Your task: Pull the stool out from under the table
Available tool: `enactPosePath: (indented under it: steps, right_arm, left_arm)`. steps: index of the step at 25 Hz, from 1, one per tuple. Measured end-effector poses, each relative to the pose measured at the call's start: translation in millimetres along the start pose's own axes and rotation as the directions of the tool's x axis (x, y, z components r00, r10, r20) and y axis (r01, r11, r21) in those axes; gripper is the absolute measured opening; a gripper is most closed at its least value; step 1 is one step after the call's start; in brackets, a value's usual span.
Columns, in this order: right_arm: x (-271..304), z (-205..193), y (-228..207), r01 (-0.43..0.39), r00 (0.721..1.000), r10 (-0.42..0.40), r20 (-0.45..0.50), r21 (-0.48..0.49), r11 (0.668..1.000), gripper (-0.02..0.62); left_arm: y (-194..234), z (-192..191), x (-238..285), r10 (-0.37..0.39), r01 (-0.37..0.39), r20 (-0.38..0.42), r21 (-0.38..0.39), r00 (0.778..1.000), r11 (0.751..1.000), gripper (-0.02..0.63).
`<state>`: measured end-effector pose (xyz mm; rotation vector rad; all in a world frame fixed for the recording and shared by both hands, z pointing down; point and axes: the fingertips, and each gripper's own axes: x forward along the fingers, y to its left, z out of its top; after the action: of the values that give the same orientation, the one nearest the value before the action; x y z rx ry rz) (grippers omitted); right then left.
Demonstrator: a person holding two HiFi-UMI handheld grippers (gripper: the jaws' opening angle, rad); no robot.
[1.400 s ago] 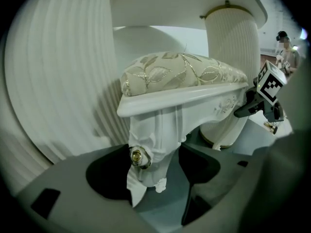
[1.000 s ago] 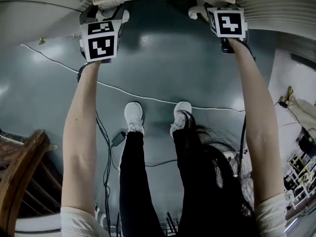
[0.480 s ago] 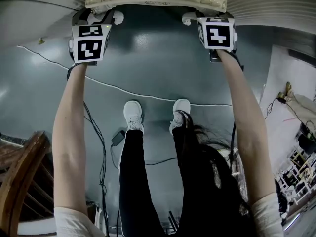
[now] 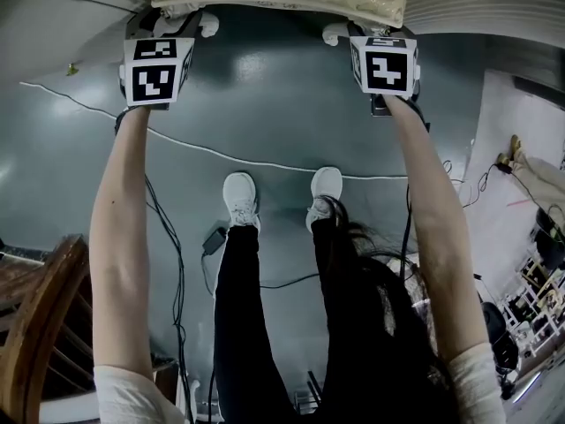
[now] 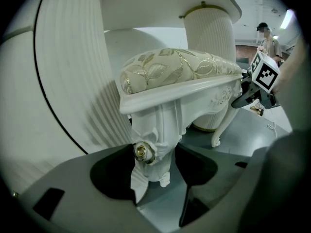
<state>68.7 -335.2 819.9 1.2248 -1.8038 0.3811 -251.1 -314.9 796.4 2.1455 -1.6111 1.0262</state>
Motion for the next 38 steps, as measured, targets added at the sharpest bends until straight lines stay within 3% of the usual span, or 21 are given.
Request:
enactPosePath:
  steps: [12, 18, 38]
  right_arm:
    - [-0.1, -6.9, -28.9, -0.037, 0.999, 0.034, -0.030, -0.104, 0.994, 0.270]
    - [-14.4, -23.9, -11.1, -0.024, 0.999, 0.022, -0.034, -0.063, 0.998, 0.270]
    - [-32.8, -39.3, 8.2, 0.010, 0.997, -0.011, -0.077, -0.002, 1.000, 0.270]
  left_arm:
    - [-44.9, -11.8, -26.8, 0.090, -0.086, 0.024, -0.126, 0.996, 0.988, 0.276]
    - [-41.8, -23.3, -36.9, 0.065, -0.063, 0.019, -0.074, 0.998, 0.995, 0.276]
    - [-35.7, -30.7, -46.8, -0.018, 0.019, 0.044, -0.009, 0.999, 1.000, 0.272]
